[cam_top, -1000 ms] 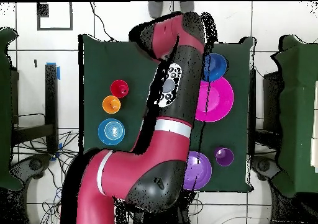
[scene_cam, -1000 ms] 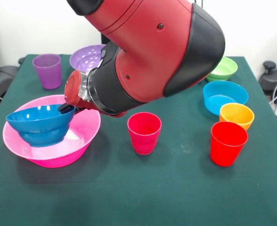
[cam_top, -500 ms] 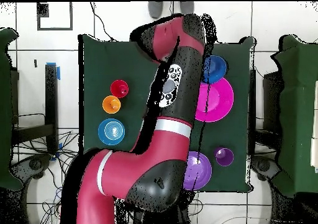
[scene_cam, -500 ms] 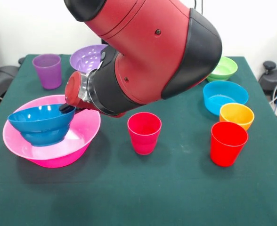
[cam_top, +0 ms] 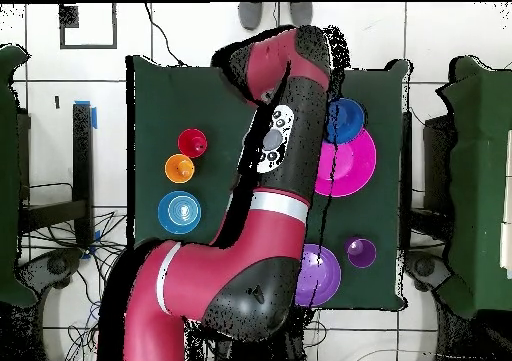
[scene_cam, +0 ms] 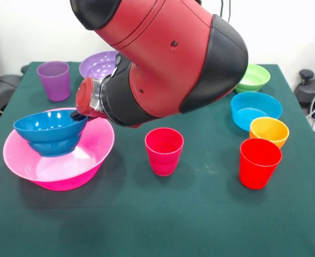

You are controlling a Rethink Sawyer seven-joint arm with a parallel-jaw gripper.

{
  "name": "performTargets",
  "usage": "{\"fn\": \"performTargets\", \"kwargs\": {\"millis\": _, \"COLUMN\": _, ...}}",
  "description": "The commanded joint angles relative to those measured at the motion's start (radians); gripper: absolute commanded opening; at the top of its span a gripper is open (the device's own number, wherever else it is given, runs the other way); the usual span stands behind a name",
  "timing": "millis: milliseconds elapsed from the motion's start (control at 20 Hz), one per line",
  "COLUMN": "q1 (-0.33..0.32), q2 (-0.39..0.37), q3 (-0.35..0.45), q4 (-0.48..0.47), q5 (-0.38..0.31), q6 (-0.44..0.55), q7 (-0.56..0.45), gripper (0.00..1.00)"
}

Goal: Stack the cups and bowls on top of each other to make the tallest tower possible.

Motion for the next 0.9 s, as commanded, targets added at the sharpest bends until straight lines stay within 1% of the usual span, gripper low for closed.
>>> {"fn": "performTargets", "kwargs": {"millis": 50, "q1": -0.002, "q2": 0.026, "q3": 0.103, "q4": 0.088, "q5": -0.002, "q6": 0.088, "q7": -0.337, "gripper": 0.0}}
{"fn": "performTargets", "kwargs": {"millis": 300, "q1": 0.001, "q2": 0.019, "q3": 0.112, "q4": 0.109, "q5": 0.0, "q6": 0.073, "q7": -0.326, "gripper": 0.0}}
{"fn": "performTargets", "kwargs": {"millis": 450, "q1": -0.002, "q2": 0.022, "q3": 0.113, "q4": 0.102, "q5": 0.001, "q6": 0.066, "q7": -0.318, "gripper": 0.0}}
{"fn": "performTargets", "kwargs": {"millis": 700, "q1": -0.005, "q2": 0.027, "q3": 0.124, "q4": 0.109, "q5": -0.001, "q6": 0.026, "q7": -0.321, "gripper": 0.0}}
{"fn": "performTargets", "kwargs": {"millis": 900, "q1": -0.008, "q2": 0.037, "q3": 0.13, "q4": 0.107, "q5": -0.003, "q6": -0.001, "q7": -0.305, "gripper": 0.0}}
